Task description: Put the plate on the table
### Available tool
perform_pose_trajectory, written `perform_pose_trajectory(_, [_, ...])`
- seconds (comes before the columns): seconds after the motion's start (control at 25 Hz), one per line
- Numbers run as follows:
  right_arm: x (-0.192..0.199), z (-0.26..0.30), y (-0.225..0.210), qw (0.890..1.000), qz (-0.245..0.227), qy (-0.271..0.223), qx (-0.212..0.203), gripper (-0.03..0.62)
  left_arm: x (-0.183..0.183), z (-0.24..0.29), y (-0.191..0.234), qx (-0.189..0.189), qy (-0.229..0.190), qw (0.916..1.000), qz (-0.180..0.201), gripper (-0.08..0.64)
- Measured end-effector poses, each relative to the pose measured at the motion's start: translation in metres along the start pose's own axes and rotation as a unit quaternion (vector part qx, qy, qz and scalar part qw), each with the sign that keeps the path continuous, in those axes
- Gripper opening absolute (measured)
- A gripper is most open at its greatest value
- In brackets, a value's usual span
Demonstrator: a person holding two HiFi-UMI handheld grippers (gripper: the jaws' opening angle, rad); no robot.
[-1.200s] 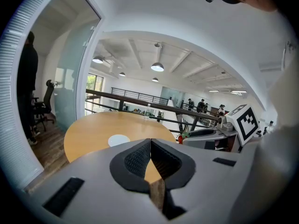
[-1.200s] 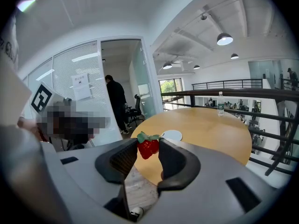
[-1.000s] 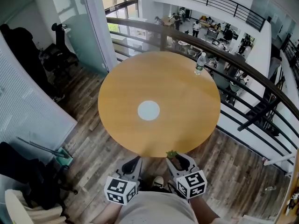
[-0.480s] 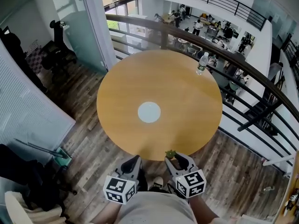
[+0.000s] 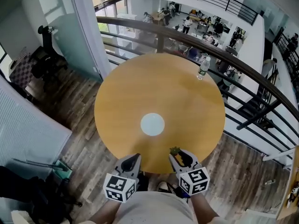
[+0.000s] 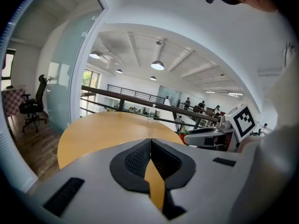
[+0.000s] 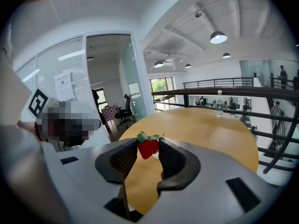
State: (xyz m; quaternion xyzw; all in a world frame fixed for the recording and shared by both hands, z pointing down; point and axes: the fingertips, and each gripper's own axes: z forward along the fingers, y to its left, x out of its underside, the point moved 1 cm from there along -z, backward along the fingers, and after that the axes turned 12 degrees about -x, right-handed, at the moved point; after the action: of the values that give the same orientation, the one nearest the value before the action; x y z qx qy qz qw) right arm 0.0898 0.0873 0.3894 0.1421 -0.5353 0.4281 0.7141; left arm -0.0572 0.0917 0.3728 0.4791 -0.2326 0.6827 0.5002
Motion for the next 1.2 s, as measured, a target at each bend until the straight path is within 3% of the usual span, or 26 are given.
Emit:
perform_pose_trajectory(0.48, [-0.037, 0.043, -0.025, 0.997, 0.005, -0.012, 0.07, 0.153, -0.025, 0.041, 0.055, 0.054, 0.012, 0.9984, 0.013, 0.023])
perform_pose_trajectory(0.76, [-0.037, 0.046, -0.027, 0.998, 0.005, -0.002, 0.067, 0.153, -0.028, 0.052, 0.053, 0.061, 0.016, 0.998, 0.009, 0.023])
perform_pose_trajectory(1.2, [-0.04, 0.056, -0.06, 0.999, 0.003, 0.028, 0.043, 0.153, -0.028, 0.08, 0.049, 0.036, 0.037, 0.9986, -0.009, 0.023])
